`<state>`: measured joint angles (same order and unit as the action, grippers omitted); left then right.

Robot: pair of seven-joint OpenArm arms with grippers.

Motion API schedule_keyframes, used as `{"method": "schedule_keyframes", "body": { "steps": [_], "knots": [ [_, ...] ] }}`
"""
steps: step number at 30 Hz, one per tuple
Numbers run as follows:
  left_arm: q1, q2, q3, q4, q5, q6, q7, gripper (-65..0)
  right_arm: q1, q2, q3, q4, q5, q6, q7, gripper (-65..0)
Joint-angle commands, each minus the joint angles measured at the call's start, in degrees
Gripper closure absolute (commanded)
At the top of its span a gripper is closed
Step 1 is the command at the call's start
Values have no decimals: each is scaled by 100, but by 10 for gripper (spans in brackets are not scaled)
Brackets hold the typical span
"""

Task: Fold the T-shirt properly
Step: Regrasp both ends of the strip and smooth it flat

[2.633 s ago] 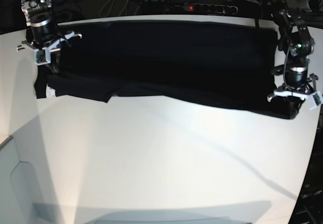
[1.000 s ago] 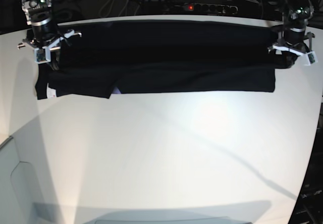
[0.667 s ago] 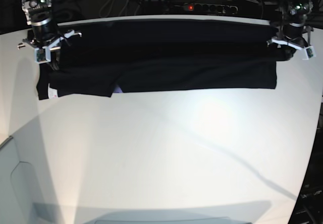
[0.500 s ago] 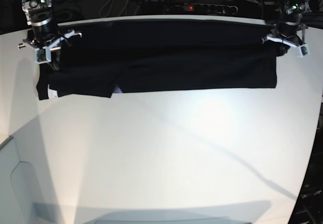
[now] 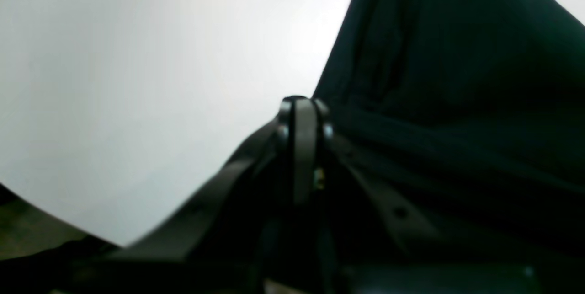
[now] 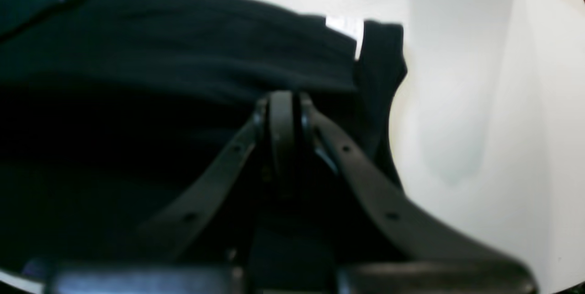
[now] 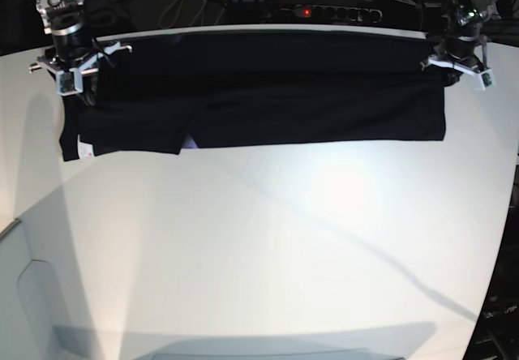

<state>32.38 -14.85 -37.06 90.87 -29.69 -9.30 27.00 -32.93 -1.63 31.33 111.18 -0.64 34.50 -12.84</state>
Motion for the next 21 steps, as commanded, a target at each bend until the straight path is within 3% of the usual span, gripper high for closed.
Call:
{"method": "schedule_keyframes", "body": {
  "steps": [1, 21],
  "knots": [
    [37, -75, -52, 104, -7, 3, -111, 0, -8, 35, 36, 113, 95, 0, 154, 0],
    [37, -102, -52, 78, 20, 3, -129, 0, -79, 35, 256, 96, 95, 0, 154, 0]
  ]
}}
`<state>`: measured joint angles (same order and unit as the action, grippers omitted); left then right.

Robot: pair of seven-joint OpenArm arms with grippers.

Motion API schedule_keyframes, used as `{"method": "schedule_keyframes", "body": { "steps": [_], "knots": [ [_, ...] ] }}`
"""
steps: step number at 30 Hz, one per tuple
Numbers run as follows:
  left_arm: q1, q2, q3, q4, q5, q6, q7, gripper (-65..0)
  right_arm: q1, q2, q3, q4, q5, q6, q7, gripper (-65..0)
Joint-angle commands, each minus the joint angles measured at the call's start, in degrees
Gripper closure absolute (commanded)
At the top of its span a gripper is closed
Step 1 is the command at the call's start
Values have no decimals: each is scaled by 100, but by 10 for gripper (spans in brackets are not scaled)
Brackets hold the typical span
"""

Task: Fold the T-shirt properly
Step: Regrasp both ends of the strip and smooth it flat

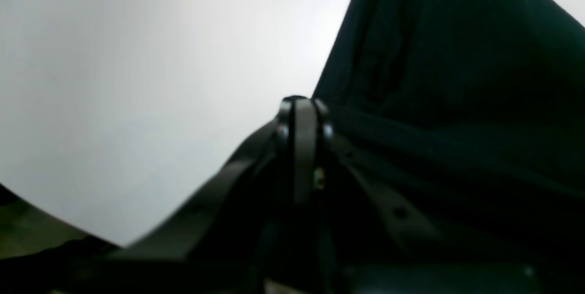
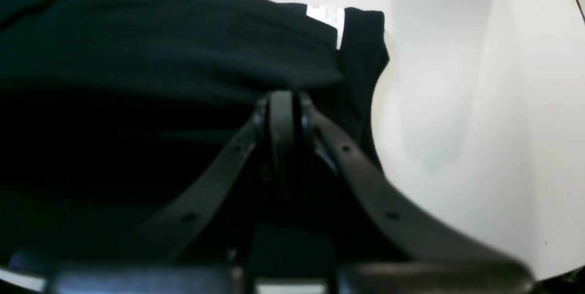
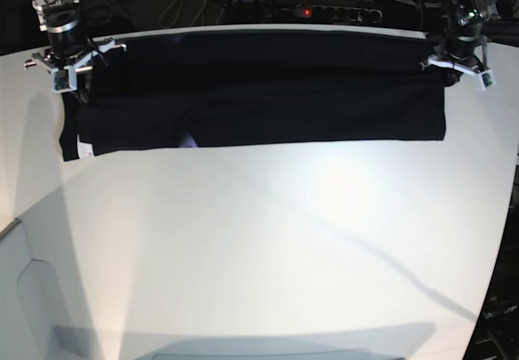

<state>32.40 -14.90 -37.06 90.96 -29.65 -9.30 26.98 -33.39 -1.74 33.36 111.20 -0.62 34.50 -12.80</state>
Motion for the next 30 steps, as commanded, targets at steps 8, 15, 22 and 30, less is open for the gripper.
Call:
{"method": "schedule_keyframes", "body": {
  "steps": [8, 15, 22, 30],
  "knots": [
    [34, -106, -52, 69, 15, 3, -136, 0, -209, 46, 9, 67, 93, 0, 115, 0],
    [34, -106, -61, 113, 24, 3, -136, 0, -226, 73, 35, -487, 67, -8, 132, 0],
    [52, -106, -61, 131, 33, 3, -127, 0, -112, 90, 35, -1058, 67, -8, 150, 0],
    [87, -115, -70, 131, -2, 3, -100, -1, -68, 213, 35, -1023, 58, -8, 89, -6]
  ]
}}
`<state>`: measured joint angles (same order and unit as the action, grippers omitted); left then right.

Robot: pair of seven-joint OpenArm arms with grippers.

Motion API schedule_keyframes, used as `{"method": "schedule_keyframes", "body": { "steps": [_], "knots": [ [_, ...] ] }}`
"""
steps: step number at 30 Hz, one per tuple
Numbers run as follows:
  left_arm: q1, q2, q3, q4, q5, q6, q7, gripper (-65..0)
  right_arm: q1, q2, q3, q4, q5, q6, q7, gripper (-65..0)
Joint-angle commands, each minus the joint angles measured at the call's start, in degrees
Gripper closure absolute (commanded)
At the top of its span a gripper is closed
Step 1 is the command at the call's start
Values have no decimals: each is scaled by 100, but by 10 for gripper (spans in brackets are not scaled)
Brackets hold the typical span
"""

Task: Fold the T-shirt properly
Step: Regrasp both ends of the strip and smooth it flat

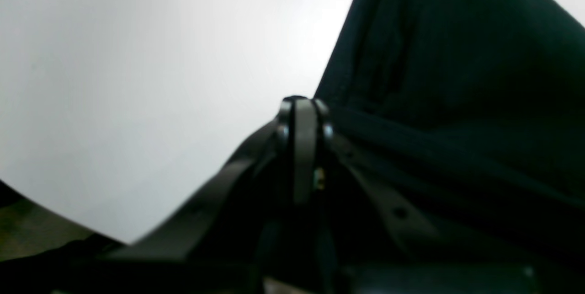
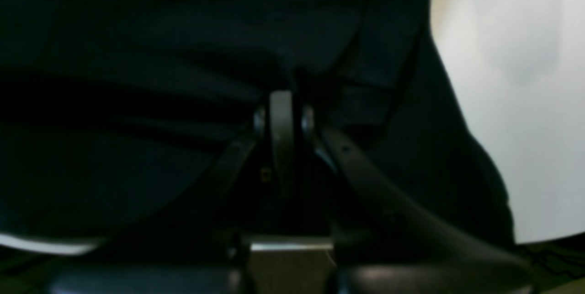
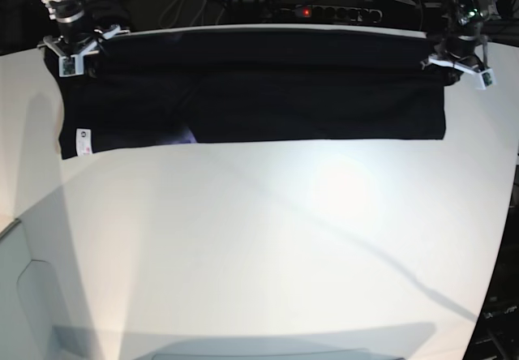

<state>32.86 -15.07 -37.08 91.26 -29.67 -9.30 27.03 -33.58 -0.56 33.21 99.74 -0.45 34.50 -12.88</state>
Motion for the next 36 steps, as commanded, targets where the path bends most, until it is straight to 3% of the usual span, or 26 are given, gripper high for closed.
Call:
{"method": "schedule_keyframes", "body": {
  "steps": [1, 4, 8, 13, 16, 24, 36],
  "knots": [
    [50, -97, -68, 100, 0, 3, -105, -2, -75, 139, 24, 122, 40, -8, 97, -31],
    [50, -97, -85, 109, -9, 3, -96, -51, -83, 183, 50, 122, 40, -8, 97, -156],
    [94, -89, -103, 258, -9, 3, -96, -201, -92, 183, 200, 210, 49, -8, 150, -290],
    [331, -71, -112, 786, -9, 3, -96, -391, -31, 25, 481, 755, 76, -8, 115, -306],
    [393, -53, -244, 1014, -9, 3, -96, -455, -13, 16, 437, 966, 76, -8, 106, -306],
    [-38, -53, -261, 452, 18, 3, -96, -471, 259, 16, -284, 615, 49, -8, -193, -307],
    [-240, -89, 495, -111, 44, 3, -96, -467, 506, 113, -337, -106, 49, -8, -158, -306]
  ]
}}
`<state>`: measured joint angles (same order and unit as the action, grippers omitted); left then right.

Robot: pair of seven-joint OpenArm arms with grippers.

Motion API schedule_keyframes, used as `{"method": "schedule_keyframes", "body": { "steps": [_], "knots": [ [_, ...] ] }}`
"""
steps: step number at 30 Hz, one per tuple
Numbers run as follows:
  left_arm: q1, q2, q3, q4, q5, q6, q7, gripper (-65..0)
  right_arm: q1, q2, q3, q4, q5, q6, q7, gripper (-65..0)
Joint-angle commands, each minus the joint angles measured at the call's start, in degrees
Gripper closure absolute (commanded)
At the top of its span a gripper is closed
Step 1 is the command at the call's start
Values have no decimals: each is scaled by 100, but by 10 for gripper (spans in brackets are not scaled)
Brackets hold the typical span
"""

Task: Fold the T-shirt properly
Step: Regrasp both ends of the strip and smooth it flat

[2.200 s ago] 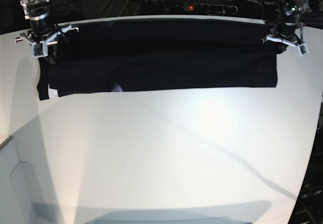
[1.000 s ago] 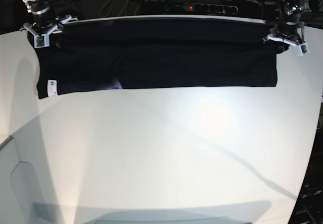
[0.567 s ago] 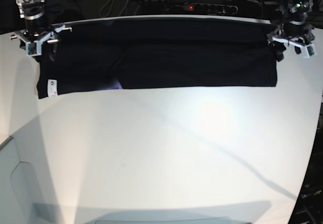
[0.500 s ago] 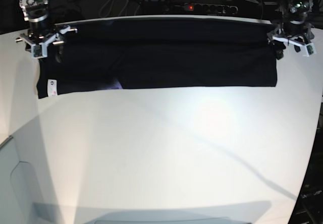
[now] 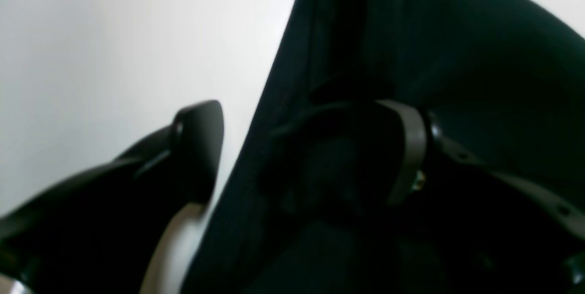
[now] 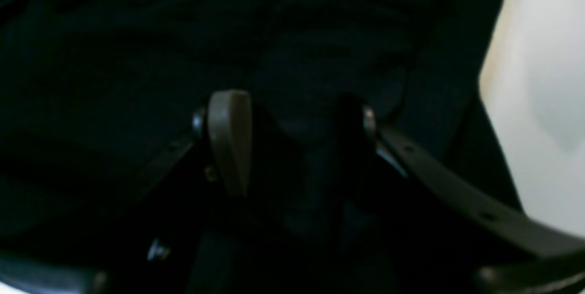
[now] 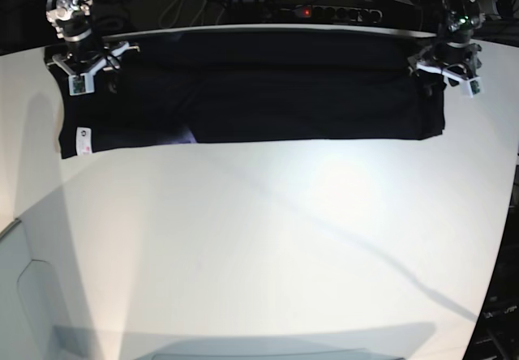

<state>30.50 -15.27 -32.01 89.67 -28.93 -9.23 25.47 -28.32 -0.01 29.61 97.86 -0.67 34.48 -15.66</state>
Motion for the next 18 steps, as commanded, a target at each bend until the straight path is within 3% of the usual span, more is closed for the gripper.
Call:
{"method": "schedule_keyframes", "body": {
  "steps": [1, 3, 6, 14, 18],
  "knots": [
    [-22, -69, 5, -22, -30, -4, 59, -466, -21, 76, 15, 82, 71, -6, 102, -306],
    [-30, -69, -12, -83, -30, -4, 59, -453, -21, 76, 15, 82, 71, -6, 111, -306],
    [-13, -78, -39, -92, -30, -4, 42, -378, -21, 76, 42, 73, 71, -6, 111, -306],
    [-66, -78, -47, -101, -30, -4, 50, -3, -21, 76, 24, 73, 71, -6, 120, -306],
    [-57, -78, -56, -13, -57, -4, 15, -2, -21, 76, 15, 73, 71, -6, 120, -306]
  ]
}}
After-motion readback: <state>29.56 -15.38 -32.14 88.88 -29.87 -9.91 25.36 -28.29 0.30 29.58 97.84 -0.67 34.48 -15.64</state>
